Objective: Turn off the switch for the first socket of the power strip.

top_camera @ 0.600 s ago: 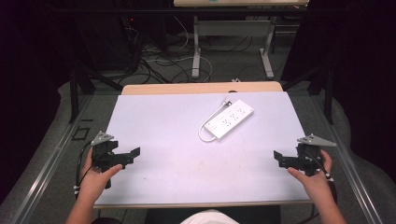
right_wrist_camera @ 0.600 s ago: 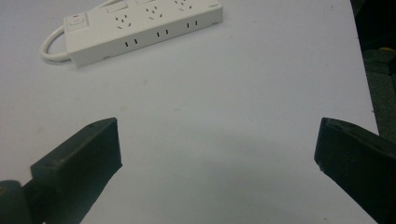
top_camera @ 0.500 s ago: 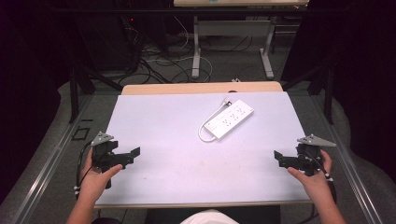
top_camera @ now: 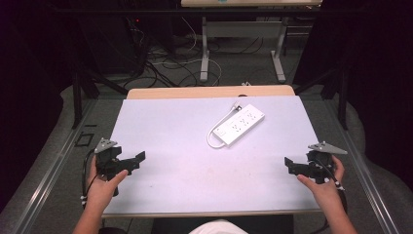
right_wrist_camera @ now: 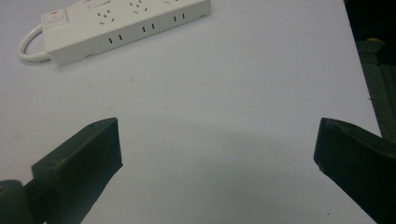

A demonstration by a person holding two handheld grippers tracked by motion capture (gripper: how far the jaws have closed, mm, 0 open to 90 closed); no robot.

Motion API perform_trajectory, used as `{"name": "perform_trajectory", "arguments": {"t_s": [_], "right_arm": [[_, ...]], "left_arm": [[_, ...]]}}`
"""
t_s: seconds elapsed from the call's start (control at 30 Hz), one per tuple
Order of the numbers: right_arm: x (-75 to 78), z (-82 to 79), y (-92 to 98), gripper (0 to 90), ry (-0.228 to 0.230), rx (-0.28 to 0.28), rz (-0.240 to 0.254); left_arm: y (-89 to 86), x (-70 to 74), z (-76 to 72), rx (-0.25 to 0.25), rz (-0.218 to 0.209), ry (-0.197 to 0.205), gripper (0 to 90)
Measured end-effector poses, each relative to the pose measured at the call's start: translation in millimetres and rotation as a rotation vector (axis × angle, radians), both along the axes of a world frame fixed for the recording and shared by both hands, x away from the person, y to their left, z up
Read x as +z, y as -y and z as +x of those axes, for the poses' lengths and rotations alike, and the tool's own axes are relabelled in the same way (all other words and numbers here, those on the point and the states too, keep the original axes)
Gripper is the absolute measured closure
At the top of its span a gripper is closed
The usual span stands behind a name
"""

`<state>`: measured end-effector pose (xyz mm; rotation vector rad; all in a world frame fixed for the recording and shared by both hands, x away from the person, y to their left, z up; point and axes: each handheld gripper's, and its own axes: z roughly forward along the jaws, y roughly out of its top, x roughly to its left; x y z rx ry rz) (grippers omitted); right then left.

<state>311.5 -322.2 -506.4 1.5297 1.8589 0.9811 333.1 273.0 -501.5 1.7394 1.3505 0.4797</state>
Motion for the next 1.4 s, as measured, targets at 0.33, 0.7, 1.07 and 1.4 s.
{"name": "perform_trajectory", "arguments": {"t_s": [0.33, 0.7, 1.07, 1.4], "right_arm": [[6.2, 5.8, -7.9, 2.1, 0.024, -0.060, -0.017], [10.8, 20.5, -14.6, 4.8, 0.024, -0.059, -0.032], [21.6, 40.5, -19.5, 6.3, -0.007, -0.033, -0.052], [35.6, 55.0, -23.2, 8.6, -0.024, -0.007, -0.065]], "left_arm": [[-4.4, -2.3, 4.2, 0.029, -0.002, 0.036, 0.2], [-8.2, -2.5, 11.1, 0.087, -0.003, 0.028, 0.4], [-13.0, -2.8, 10.0, 0.119, 0.012, 0.013, 1.0], [-13.0, -5.6, 9.3, 0.113, 0.029, 0.004, 1.4]]}}
